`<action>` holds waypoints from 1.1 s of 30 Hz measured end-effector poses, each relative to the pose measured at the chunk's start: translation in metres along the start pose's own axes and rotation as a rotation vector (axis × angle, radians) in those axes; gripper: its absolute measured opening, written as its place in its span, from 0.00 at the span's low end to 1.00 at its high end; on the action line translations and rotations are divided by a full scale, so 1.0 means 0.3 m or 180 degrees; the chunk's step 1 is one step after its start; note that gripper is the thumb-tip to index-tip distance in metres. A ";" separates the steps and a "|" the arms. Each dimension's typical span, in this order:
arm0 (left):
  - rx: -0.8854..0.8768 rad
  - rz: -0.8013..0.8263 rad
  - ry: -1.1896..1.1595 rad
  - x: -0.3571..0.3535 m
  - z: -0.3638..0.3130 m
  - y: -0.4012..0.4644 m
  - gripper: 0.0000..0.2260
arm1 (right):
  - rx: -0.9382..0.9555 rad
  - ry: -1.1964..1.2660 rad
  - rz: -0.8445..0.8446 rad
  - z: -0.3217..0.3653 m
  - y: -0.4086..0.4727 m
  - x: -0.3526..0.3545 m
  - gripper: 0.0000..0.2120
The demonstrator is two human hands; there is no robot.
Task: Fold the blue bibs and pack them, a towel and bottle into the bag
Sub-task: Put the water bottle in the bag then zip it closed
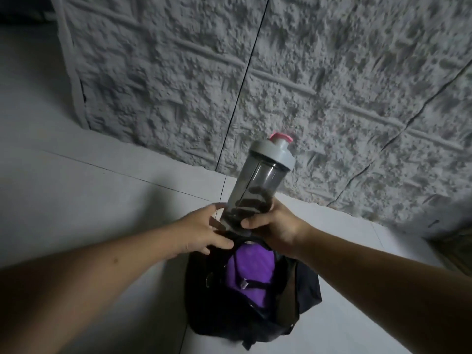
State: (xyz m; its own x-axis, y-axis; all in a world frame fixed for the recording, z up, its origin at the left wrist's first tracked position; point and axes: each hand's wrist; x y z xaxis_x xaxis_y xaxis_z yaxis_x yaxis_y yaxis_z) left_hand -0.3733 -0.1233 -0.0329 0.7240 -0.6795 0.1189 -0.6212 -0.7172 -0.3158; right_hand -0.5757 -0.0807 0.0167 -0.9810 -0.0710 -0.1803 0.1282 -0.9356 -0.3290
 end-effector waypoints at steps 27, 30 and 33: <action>0.1110 -0.0552 -0.0011 0.024 0.342 -0.018 0.18 | 0.0522 -0.0949 -0.0972 0.027 -0.029 -0.051 0.29; 0.1461 -0.0135 0.0463 -0.096 0.370 -0.014 0.16 | 0.0448 -0.0871 -0.0935 -0.010 -0.065 -0.048 0.27; 0.1292 -0.0533 0.0920 -0.206 0.389 0.012 0.16 | 0.0353 -0.0948 -0.0940 -0.056 -0.087 -0.050 0.26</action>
State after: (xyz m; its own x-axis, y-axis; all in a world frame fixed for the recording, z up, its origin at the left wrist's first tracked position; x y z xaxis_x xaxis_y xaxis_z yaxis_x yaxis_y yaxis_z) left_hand -0.3854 -0.0658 -0.1512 0.6556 -0.6167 0.4358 -0.2963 -0.7409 -0.6028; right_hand -0.5619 -0.0493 0.0123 -0.9745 0.1238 0.1873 -0.1648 -0.9611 -0.2217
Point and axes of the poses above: each hand's wrist, its own y-axis towards the middle knuckle, its own x-axis out of the back of the hand, z = x × y, and after that the axes turned 2 degrees about z, right-handed
